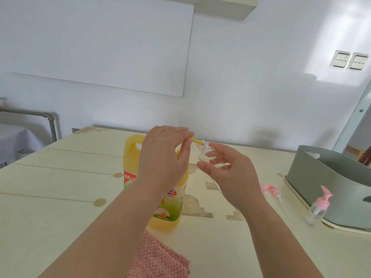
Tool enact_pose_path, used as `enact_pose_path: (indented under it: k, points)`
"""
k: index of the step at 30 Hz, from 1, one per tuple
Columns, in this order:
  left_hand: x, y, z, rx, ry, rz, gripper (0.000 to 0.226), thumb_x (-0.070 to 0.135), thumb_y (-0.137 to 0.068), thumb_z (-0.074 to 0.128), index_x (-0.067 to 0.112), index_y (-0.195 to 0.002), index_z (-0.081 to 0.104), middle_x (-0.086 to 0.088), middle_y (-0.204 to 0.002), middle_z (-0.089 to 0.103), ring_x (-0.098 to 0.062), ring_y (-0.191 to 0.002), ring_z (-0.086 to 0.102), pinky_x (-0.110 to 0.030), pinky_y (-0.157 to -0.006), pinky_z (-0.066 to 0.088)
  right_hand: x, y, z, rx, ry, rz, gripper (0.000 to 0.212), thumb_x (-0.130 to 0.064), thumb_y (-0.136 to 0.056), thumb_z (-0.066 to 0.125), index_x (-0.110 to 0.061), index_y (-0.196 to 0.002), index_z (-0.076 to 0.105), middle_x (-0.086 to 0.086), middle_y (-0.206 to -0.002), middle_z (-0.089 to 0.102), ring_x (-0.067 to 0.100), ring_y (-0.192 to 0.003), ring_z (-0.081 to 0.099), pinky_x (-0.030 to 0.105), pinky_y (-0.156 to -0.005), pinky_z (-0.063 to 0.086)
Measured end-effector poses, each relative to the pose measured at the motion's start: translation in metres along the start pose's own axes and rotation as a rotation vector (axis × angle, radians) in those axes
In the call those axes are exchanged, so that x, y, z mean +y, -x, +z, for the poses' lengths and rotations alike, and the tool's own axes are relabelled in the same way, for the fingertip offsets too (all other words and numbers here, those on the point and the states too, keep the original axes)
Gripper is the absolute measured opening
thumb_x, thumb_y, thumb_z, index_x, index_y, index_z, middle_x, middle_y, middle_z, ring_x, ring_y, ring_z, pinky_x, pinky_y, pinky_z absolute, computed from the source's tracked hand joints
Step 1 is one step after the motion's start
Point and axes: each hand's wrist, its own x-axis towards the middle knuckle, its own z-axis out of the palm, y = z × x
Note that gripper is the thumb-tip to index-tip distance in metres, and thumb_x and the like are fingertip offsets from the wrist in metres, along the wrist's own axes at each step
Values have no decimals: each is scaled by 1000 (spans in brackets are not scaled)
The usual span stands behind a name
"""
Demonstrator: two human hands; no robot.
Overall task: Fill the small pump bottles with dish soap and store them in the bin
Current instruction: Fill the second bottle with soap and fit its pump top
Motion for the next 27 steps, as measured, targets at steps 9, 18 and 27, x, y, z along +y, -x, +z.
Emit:
enact_pose_path:
  k: [9,18,27]
  points:
    - [-5,14,14,55,41,0,27,25,-91,46,20,-104,69,9,-107,68,-11,-100,59,-23,-92,40,6,1,4,7,-4,3,44,-35,-73,80,-36,-114,63,-18,-95,69,-2,-87,62,11,-71,45]
    - [-4,26,30,64,13,-71,25,25,-93,42,24,-103,65,14,-108,66,-7,-102,59,-34,-111,24,13,5,4,6,-9,29,43,-32,-74,80,-38,-113,62,-19,-95,69,-1,-88,61,17,-77,47]
    - [3,21,17,3,26,-148,26,25,-90,46,26,-104,67,15,-108,66,-8,-106,57,-33,-111,22,9,3,3,-11,4,25,45,-31,-73,81,-34,-115,64,-18,-95,69,-2,-86,62,14,-73,45]
